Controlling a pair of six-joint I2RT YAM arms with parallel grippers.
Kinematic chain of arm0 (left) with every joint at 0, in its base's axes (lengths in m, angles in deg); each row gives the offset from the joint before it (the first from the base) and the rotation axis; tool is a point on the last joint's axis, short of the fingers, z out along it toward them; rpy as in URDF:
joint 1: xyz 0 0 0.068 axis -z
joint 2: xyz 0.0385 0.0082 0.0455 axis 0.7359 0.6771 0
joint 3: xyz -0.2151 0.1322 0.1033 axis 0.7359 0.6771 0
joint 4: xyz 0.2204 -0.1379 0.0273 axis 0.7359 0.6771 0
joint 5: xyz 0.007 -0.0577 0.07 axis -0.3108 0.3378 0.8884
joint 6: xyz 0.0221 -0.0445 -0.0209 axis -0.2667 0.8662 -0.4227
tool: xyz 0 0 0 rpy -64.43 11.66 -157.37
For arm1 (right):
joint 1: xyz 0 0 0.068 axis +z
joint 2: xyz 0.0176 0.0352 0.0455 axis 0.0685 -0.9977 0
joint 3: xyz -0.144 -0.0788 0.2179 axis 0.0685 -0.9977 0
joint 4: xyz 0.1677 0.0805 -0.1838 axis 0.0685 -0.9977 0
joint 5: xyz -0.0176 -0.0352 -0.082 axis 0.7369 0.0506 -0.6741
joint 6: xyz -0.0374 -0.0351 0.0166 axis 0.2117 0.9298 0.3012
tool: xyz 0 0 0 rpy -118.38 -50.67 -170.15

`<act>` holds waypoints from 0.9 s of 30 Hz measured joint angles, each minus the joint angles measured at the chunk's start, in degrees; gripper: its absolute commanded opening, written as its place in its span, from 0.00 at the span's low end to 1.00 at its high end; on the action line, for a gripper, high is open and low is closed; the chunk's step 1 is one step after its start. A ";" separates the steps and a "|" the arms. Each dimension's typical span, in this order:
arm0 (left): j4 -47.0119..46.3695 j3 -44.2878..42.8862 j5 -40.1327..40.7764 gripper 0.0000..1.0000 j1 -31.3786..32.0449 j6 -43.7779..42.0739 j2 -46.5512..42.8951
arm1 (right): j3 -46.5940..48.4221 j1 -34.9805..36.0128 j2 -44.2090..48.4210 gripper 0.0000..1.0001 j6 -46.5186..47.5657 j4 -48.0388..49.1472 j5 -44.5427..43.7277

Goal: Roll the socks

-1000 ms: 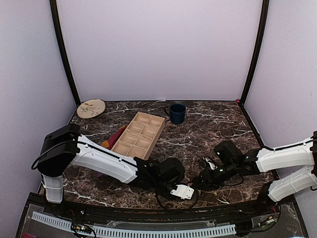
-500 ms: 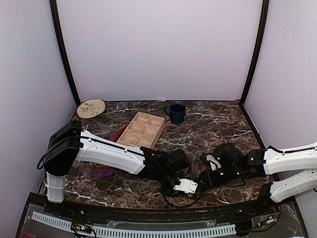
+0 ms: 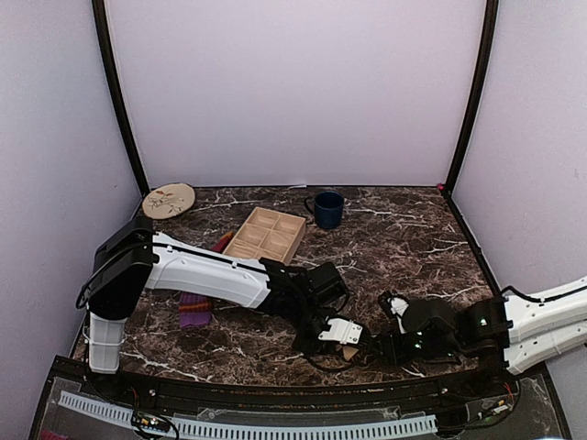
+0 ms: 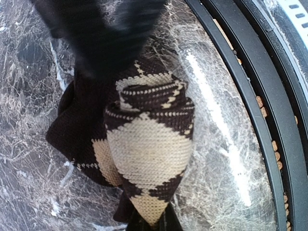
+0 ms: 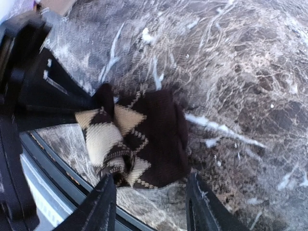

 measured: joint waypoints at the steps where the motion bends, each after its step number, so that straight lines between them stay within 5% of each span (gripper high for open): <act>1: 0.13 -0.02 -0.37 0.00 -0.02 0.02 0.00 | 0.09 1.49 -0.24 0.47 0.15 0.09 -1.36; 12: 1.18 -0.42 -1.75 0.00 -0.33 0.24 0.11 | 5.42 16.94 -11.41 0.60 5.16 0.72 -15.56; 19: 1.57 -0.57 -2.38 0.00 -0.50 0.26 0.24 | 6.62 17.97 -16.41 0.70 8.59 2.08 -21.24; 27: 2.36 -0.85 -3.58 0.00 -0.90 0.24 0.37 | 6.36 17.97 -19.17 0.70 12.68 6.36 -24.63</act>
